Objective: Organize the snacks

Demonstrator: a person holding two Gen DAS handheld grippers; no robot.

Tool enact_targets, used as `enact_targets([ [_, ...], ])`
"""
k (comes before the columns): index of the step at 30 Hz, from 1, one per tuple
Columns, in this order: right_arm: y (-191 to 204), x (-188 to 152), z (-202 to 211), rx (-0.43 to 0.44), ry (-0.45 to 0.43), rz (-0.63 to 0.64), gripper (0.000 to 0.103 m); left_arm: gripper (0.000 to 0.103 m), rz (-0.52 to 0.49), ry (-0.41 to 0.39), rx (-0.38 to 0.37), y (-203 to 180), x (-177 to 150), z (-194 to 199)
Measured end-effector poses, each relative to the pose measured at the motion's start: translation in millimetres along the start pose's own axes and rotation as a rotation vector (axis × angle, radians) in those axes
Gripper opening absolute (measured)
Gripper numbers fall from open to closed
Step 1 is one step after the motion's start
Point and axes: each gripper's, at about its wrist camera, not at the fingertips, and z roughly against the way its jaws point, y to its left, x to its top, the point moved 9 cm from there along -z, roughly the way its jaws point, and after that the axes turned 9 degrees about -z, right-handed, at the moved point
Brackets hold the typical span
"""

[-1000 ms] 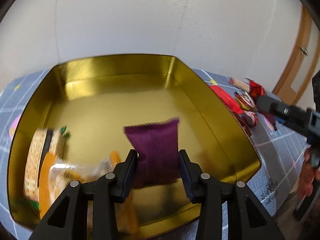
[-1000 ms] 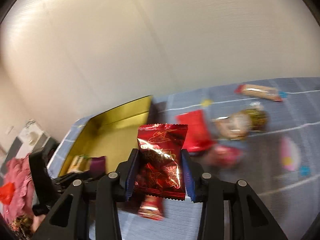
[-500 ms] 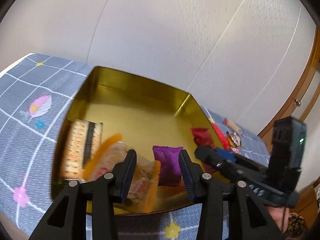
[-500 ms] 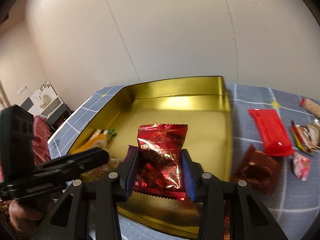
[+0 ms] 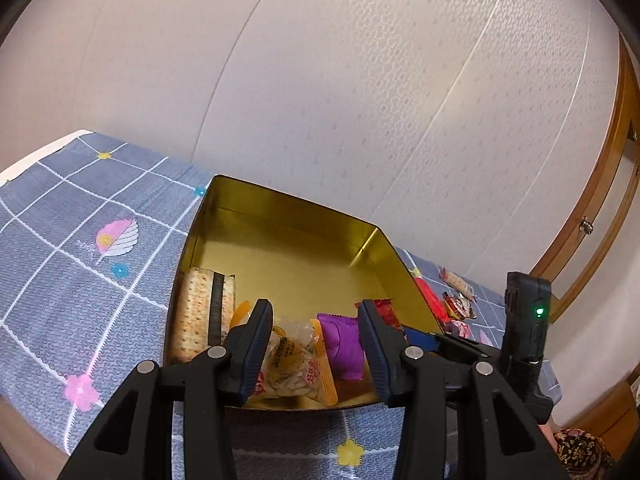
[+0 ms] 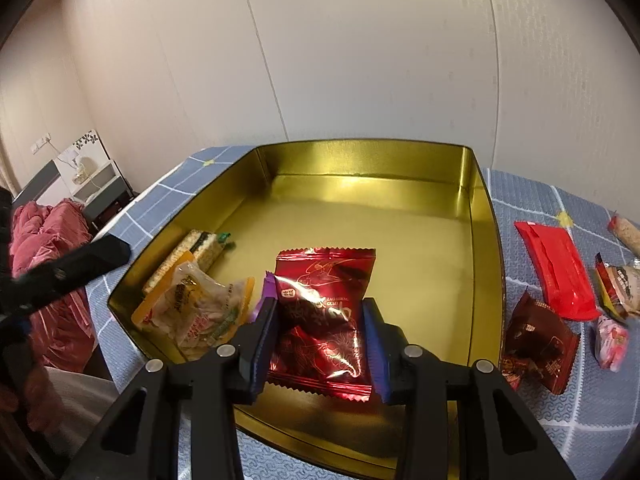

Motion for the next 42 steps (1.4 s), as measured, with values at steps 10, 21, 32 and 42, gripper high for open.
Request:
enact_targets([
  [10, -2, -4, -14, -0.038, 0.012, 0.02, 0.042, 0.045, -0.024, -0.01, 0.0, -4, 0, 7],
  [21, 0, -4, -16, -0.052, 0.003, 0.04, 0.045, 0.05, -0.025, -0.01, 0.001, -6, -1, 9],
  [32, 1, 5, 0, -0.024, -0.041, 0.035, 0.055, 0.05, -0.006, -0.001, -0.023, -9, -2, 2],
  [42, -38, 31, 46, -0.047, -0.161, -0.072, 0.065, 0.05, 0.055, 0.034, -0.065, -20, -1, -24],
])
